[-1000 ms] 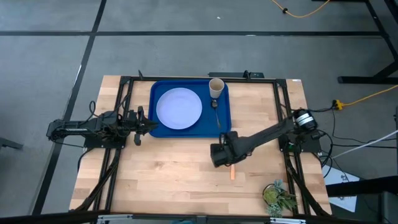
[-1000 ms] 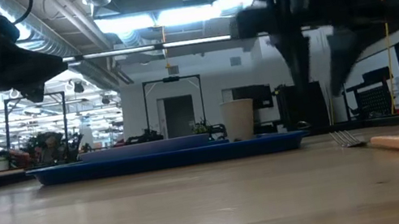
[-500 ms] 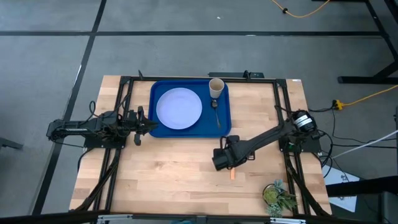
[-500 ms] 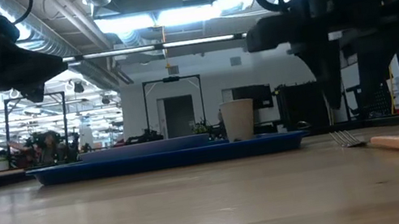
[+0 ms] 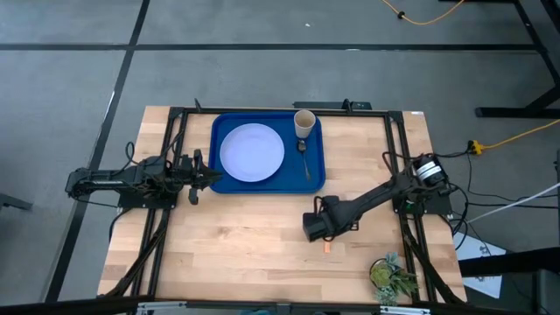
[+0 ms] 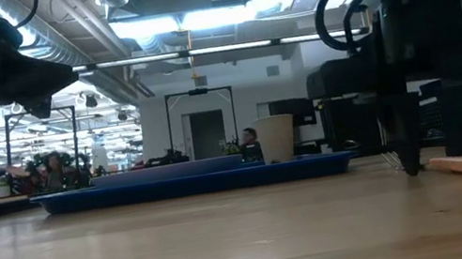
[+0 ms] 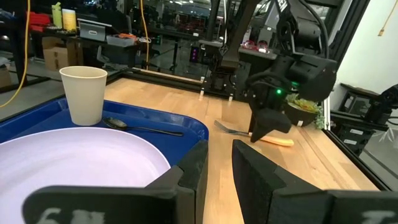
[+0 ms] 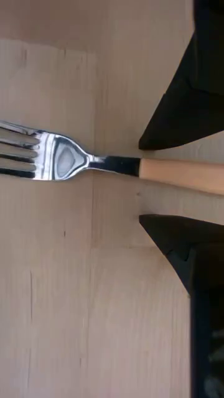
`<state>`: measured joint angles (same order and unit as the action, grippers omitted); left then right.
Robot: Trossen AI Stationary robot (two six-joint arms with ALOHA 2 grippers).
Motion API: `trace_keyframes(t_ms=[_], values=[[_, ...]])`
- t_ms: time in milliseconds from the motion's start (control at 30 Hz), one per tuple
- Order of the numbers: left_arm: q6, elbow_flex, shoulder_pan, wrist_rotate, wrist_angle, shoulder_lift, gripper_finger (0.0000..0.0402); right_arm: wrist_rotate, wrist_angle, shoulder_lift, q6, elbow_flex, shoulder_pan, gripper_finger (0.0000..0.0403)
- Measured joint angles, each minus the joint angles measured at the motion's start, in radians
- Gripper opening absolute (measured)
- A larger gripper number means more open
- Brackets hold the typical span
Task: Pick and place plate/cup/fork/spoon on tray
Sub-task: Put the yellow fork on the tray
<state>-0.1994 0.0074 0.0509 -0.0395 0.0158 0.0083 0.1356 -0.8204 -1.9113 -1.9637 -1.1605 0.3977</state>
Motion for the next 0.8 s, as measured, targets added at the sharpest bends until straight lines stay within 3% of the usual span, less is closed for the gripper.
trace_keyframes(t_ms=[533,800], values=[[0.000,0.000,0.000,0.000,0.000,0.000,0.0065,-0.015,-0.022,-0.008,-0.045,-0.020,0.022,0.0182],[0.000,0.000,0.000,0.000,0.000,0.000,0.0065,-0.029,-0.031,-0.009,-0.078,-0.026,0.048,0.0126]])
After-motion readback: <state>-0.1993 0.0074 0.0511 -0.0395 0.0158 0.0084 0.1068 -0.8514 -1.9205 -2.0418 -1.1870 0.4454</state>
